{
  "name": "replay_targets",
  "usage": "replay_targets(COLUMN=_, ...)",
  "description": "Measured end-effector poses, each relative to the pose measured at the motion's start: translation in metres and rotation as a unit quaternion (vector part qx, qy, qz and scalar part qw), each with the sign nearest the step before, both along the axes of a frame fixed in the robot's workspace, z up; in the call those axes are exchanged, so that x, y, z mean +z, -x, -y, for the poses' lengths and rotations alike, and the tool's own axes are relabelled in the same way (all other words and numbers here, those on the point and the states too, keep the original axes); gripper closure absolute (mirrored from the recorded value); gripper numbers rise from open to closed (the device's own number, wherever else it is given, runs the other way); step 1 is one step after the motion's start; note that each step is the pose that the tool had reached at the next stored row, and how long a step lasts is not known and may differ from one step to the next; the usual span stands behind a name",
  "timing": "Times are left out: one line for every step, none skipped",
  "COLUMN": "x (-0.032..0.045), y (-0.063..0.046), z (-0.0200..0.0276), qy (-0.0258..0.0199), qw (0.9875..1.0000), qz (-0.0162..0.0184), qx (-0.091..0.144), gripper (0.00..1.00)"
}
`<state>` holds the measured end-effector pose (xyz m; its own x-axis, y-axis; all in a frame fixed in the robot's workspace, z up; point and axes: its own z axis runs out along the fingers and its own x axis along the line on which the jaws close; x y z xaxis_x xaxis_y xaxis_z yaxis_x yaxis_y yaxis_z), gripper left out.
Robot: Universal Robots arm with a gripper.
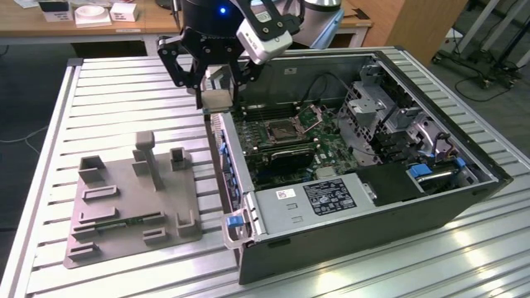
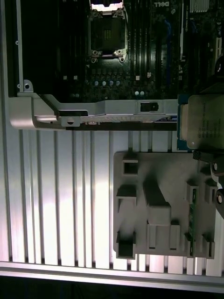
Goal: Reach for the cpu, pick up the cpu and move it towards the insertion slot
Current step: 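Pick up the cpu and move it towards the insertion slot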
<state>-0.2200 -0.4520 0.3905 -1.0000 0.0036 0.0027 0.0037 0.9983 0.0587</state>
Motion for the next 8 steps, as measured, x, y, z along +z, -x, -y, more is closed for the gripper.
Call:
replay_targets(x=0.0, y=-0.0004, z=0.0, qy=0.0, qw=1.0, qz=0.0, qx=0.0, gripper=0.45)
replay_targets(x=-0.0001, y=-0.0008, z=0.0, qy=-0.0001, qw=1.0, qz=0.0, qx=0.0, gripper=0.45)
replay_targets(x=0.0, y=-0.0012, z=0.0, qy=0.0, qw=1.0, qz=0.0, qx=0.0, gripper=0.45)
replay_targets(x=0.0, y=-0.0016, z=0.0, qy=0.0, qw=1.0, qz=0.0, qx=0.0, gripper=0.45)
replay_targets(x=0.0, y=-0.0021, z=0.0, qy=0.0, qw=1.0, qz=0.0, qx=0.0, gripper=0.45)
replay_targets(x=0.0, y=-0.0027, z=0.0, qy=0.0, qw=1.0, qz=0.0, qx=0.0, gripper=0.45)
replay_targets(x=0.0, y=-0.0037, z=0.0, qy=0.0, qw=1.0, qz=0.0, qx=0.0, gripper=0.45)
replay_targets(x=0.0, y=-0.005, z=0.0, qy=0.0, qw=1.0, qz=0.0, qx=0.0, gripper=0.45)
